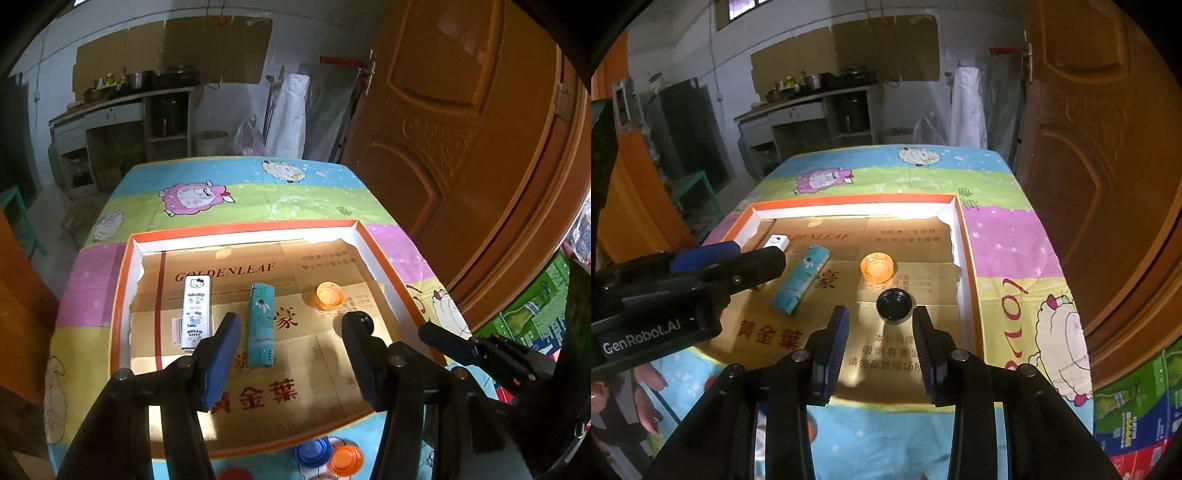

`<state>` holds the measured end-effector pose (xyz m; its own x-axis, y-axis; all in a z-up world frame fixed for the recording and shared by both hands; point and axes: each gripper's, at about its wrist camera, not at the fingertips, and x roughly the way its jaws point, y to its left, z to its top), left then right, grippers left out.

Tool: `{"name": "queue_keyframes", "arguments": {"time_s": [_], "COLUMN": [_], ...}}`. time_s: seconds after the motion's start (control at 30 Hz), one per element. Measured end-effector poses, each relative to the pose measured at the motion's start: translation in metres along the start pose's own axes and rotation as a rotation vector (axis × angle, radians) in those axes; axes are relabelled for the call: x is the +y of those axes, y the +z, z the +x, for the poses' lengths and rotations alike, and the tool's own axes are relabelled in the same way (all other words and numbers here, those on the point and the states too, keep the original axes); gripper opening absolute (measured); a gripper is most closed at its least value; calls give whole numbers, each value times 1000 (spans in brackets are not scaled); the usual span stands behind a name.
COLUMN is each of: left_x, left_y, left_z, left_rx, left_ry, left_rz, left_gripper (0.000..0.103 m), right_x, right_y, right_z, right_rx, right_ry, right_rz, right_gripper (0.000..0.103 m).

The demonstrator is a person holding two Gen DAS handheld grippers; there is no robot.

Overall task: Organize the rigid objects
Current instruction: 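Release the teal tube in the tray with the left tool while the right tool lowers the black cap, then move both tools back toward the loose items beside the tray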

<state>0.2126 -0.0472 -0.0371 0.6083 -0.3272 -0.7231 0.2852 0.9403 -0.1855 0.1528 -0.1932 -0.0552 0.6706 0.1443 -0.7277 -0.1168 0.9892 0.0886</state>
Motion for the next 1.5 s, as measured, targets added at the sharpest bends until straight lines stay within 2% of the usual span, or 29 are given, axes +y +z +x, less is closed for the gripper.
{"name": "queue_keyframes", "arguments": {"time_s": [0.8,1.23,1.5], "left_x": [-4,16,29], "left_y": [-35,-66,-86], "left_z": [-68,-86,-85], "left_rx": [-66,-64,-48], "left_ry": [17,39,42], "left_rz": [-3,-42,-62], "left_gripper": [56,56,56], "right_x": [24,36,45], "right_y": [-31,-58,-77], "right_z": [-67,-83,-76], "right_rx": [-53,-38,1], "right_ry": [0,3,13], "right_rz": [-27,-29,-28], "right_gripper": [37,37,37]}}
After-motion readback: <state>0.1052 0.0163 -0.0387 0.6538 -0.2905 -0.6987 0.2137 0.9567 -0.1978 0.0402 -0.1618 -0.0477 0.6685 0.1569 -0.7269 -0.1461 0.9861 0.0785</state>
